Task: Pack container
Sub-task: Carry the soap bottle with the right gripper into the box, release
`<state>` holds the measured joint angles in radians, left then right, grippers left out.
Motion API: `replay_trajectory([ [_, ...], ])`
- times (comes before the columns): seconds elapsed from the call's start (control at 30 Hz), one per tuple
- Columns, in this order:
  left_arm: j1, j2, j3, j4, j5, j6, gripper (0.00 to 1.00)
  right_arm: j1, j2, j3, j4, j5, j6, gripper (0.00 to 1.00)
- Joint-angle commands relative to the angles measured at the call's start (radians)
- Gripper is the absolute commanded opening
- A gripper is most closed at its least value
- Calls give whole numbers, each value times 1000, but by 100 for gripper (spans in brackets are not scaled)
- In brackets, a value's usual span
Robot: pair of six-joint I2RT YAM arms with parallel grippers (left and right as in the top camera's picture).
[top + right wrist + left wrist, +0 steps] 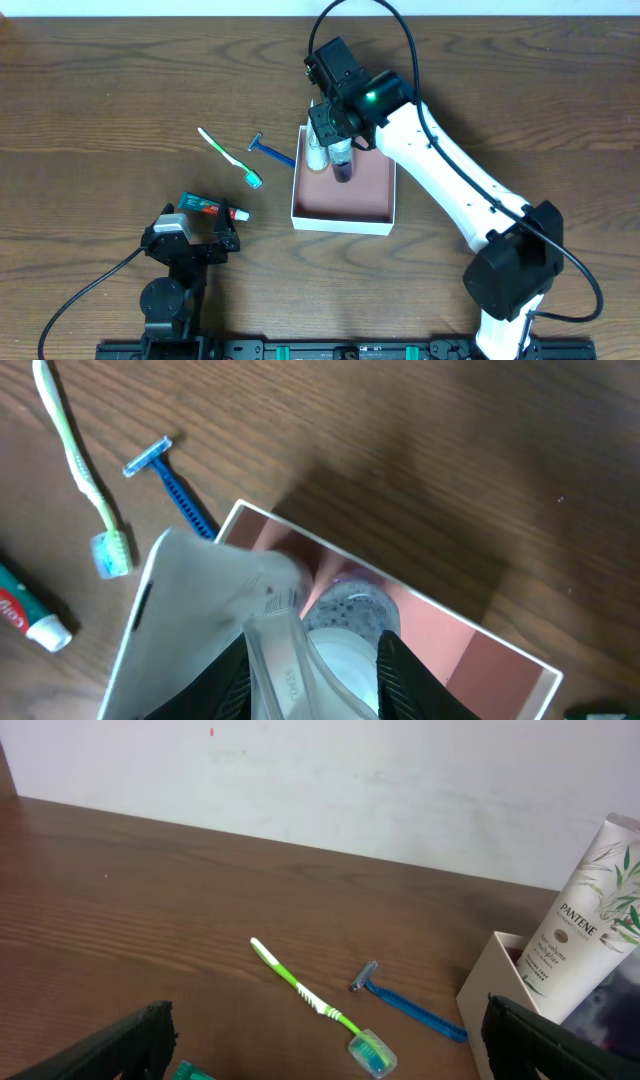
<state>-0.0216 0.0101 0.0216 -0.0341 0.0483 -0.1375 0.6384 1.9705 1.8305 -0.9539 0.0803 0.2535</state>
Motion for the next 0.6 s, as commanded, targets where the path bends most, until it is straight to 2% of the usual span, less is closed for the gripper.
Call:
replay_trajectory([
  [0.0,4,-4,-18,-36,-19,2,98,3,-10,-14,39,30,16,23],
  [0.23,4,-4,-18,-36,-19,2,98,3,-8,-29,91,49,15,29],
  [0.37,4,-4,-18,-36,-19,2,98,2,-7,-29,94,51,14,59],
  [0.57,4,-4,-18,-36,-19,2,98,-1,-12,-27,122,51,0,66],
])
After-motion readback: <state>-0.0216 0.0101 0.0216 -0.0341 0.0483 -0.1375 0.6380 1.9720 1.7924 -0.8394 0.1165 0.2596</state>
